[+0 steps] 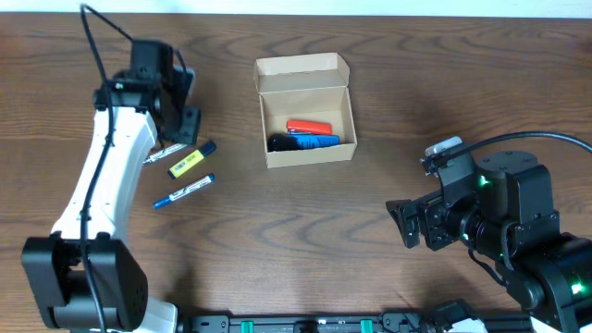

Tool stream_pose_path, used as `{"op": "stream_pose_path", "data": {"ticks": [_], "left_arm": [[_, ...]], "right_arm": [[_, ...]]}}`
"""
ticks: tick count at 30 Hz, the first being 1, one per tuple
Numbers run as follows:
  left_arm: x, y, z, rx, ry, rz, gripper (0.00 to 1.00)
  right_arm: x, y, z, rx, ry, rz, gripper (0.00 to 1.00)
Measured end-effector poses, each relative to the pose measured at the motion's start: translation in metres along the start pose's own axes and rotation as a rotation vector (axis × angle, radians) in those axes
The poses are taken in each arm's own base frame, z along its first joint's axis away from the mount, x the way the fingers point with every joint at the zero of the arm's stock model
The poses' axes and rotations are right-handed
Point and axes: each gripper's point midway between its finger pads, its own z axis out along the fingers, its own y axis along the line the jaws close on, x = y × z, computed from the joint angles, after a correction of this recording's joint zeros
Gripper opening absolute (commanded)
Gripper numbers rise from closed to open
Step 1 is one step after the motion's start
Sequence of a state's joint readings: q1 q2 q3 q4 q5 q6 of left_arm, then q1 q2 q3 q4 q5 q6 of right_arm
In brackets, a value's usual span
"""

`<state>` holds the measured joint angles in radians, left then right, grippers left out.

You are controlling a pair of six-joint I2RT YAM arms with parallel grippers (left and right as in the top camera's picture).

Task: Pack container
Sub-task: 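Carry the black tape dispenser into the box and release it, then lower the left gripper onto the yellow highlighter and grasp it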

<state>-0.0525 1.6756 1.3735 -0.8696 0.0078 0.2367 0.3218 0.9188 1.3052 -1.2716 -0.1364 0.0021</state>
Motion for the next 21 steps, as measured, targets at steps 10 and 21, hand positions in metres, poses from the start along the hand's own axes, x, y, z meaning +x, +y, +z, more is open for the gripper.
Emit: {"op": "stream_pose_path", "data": {"ticks": [10, 21], "left_arm": [[0.029, -0.015, 0.051, 0.044, 0.006, 0.103, 0.59], [0.025, -0.017, 0.068, 0.039, -0.062, 0.136, 0.52]], "right_arm": [[0.000, 0.000, 0.000, 0.000, 0.000, 0.000, 0.99], [0.000, 0.000, 0.000, 0.000, 0.001, 0.000, 0.99]]}}
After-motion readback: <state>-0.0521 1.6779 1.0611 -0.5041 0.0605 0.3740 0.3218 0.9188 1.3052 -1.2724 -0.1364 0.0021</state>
